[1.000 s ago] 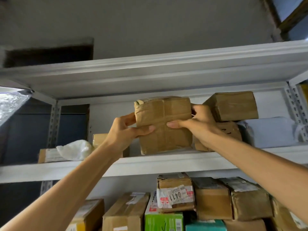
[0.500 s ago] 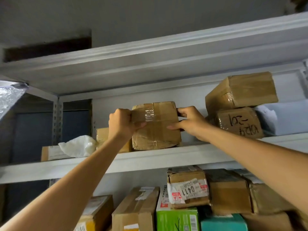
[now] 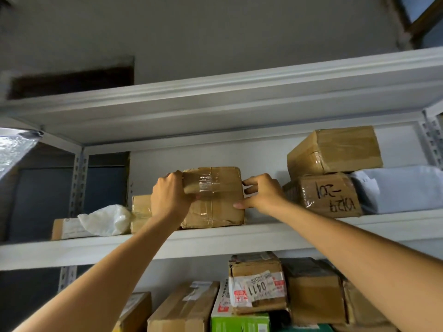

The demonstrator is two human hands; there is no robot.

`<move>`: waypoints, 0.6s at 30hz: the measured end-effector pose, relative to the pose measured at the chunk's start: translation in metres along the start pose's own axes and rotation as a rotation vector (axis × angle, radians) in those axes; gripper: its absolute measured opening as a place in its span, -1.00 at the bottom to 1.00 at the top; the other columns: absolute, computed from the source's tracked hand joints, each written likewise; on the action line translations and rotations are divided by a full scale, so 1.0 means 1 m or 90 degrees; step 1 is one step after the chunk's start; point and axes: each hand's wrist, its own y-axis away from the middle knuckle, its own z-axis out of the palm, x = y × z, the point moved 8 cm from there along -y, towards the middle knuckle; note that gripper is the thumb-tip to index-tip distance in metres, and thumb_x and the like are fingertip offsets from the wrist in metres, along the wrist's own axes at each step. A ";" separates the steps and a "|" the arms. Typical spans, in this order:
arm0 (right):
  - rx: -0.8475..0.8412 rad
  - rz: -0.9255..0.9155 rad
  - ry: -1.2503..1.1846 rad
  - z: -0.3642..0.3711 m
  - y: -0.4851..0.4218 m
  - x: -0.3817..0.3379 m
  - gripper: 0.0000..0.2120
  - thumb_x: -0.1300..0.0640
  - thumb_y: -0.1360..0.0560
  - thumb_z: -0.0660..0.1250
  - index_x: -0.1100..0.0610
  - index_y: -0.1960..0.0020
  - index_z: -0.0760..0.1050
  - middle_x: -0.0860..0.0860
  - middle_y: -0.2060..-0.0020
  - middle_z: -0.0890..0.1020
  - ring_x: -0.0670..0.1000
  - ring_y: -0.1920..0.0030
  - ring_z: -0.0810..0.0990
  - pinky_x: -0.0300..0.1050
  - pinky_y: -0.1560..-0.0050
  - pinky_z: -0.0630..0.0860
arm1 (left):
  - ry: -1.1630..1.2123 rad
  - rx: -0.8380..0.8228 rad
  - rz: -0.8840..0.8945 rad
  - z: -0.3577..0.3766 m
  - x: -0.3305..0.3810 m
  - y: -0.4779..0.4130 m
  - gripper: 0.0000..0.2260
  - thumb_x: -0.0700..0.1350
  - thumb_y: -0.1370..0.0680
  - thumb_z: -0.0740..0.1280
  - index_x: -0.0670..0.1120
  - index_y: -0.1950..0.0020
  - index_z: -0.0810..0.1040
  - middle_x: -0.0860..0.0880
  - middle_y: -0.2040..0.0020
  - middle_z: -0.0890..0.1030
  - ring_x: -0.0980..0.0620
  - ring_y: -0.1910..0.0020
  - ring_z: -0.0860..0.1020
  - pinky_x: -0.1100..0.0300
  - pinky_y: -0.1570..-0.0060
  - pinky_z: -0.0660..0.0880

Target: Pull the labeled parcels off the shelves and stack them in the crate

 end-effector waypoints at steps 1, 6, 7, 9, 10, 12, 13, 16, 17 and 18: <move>-0.016 0.003 -0.004 -0.005 0.002 0.000 -0.18 0.05 -0.20 0.65 0.19 -0.38 0.44 0.12 -0.18 0.61 0.08 -0.16 0.59 -0.06 -0.20 0.52 | -0.021 -0.003 0.013 -0.003 0.004 0.002 -0.41 0.09 -0.34 0.56 -0.05 -0.31 0.53 -0.13 -0.15 0.63 -0.16 -0.10 0.57 -0.01 -0.04 0.56; -0.061 -0.025 -0.002 -0.050 0.019 -0.018 -0.10 -0.05 -0.18 0.65 0.18 -0.42 0.40 0.13 -0.18 0.61 0.02 0.01 0.65 -0.14 0.12 0.65 | -0.046 -0.021 0.110 -0.011 0.046 0.016 -0.33 0.13 -0.37 0.52 0.09 -0.44 0.40 -0.01 -0.33 0.51 -0.07 -0.30 0.43 0.02 -0.19 0.45; -0.054 -0.035 0.010 -0.064 0.024 -0.023 -0.15 -0.01 -0.21 0.63 0.19 -0.41 0.40 0.14 -0.19 0.60 0.01 0.03 0.65 -0.24 0.22 0.62 | -0.020 -0.034 0.120 -0.009 0.058 0.016 -0.35 0.15 -0.37 0.52 0.09 -0.42 0.43 0.01 -0.30 0.55 -0.05 -0.28 0.46 0.03 -0.19 0.45; -0.023 -0.062 0.062 -0.095 0.033 -0.032 -0.22 0.00 -0.25 0.62 0.20 -0.38 0.44 0.11 -0.18 0.62 -0.01 0.01 0.64 -0.32 0.24 0.56 | 0.051 -0.067 0.130 -0.002 0.083 0.017 -0.39 0.18 -0.35 0.52 0.07 -0.36 0.50 0.03 -0.23 0.61 -0.01 -0.19 0.55 0.08 -0.16 0.47; 0.000 -0.074 0.093 -0.112 0.037 -0.034 -0.26 -0.01 -0.24 0.62 0.19 -0.34 0.48 0.10 -0.13 0.64 -0.02 0.02 0.64 -0.28 0.16 0.56 | 0.092 -0.089 0.133 0.002 0.097 0.018 -0.41 0.19 -0.34 0.52 0.05 -0.33 0.52 0.03 -0.19 0.63 0.01 -0.14 0.58 0.12 -0.11 0.49; 0.045 -0.091 0.152 -0.148 0.048 -0.036 -0.33 -0.02 -0.18 0.65 0.15 -0.22 0.57 0.05 0.03 0.68 -0.09 0.09 0.64 -0.19 0.05 0.56 | 0.168 -0.139 0.134 0.012 0.129 0.022 -0.41 0.19 -0.34 0.52 0.01 -0.30 0.55 0.02 -0.16 0.63 0.04 -0.08 0.60 0.17 -0.07 0.51; 0.067 -0.094 0.185 -0.166 0.053 -0.035 -0.37 -0.03 -0.16 0.66 0.11 -0.17 0.59 0.01 0.11 0.68 -0.14 0.14 0.63 -0.19 0.05 0.55 | 0.194 -0.163 0.137 0.018 0.145 0.025 -0.42 0.20 -0.33 0.52 0.00 -0.29 0.55 0.01 -0.15 0.63 0.05 -0.08 0.59 0.17 -0.08 0.53; 0.136 -0.077 0.253 -0.224 0.071 -0.026 -0.46 -0.01 -0.17 0.66 0.10 -0.09 0.62 -0.01 0.12 0.68 -0.15 0.16 0.64 -0.17 0.01 0.58 | 0.228 -0.212 0.138 0.035 0.188 0.027 -0.42 0.23 -0.33 0.50 0.02 -0.28 0.55 0.01 -0.16 0.63 0.03 -0.10 0.59 0.09 -0.13 0.55; 0.160 -0.068 0.259 -0.242 0.076 -0.020 -0.44 -0.01 -0.17 0.66 0.13 -0.10 0.63 0.02 0.10 0.68 -0.12 0.15 0.64 -0.15 0.00 0.59 | 0.236 -0.217 0.133 0.039 0.200 0.026 -0.42 0.24 -0.33 0.50 0.03 -0.28 0.55 0.01 -0.16 0.63 0.02 -0.10 0.59 0.08 -0.14 0.55; 0.175 -0.056 0.270 -0.256 0.081 -0.015 -0.41 -0.02 -0.17 0.66 0.15 -0.12 0.62 0.04 0.08 0.68 -0.10 0.13 0.64 -0.15 0.00 0.58 | 0.253 -0.223 0.118 0.042 0.209 0.024 -0.42 0.24 -0.33 0.50 0.04 -0.28 0.55 0.01 -0.15 0.64 0.01 -0.09 0.60 0.08 -0.12 0.55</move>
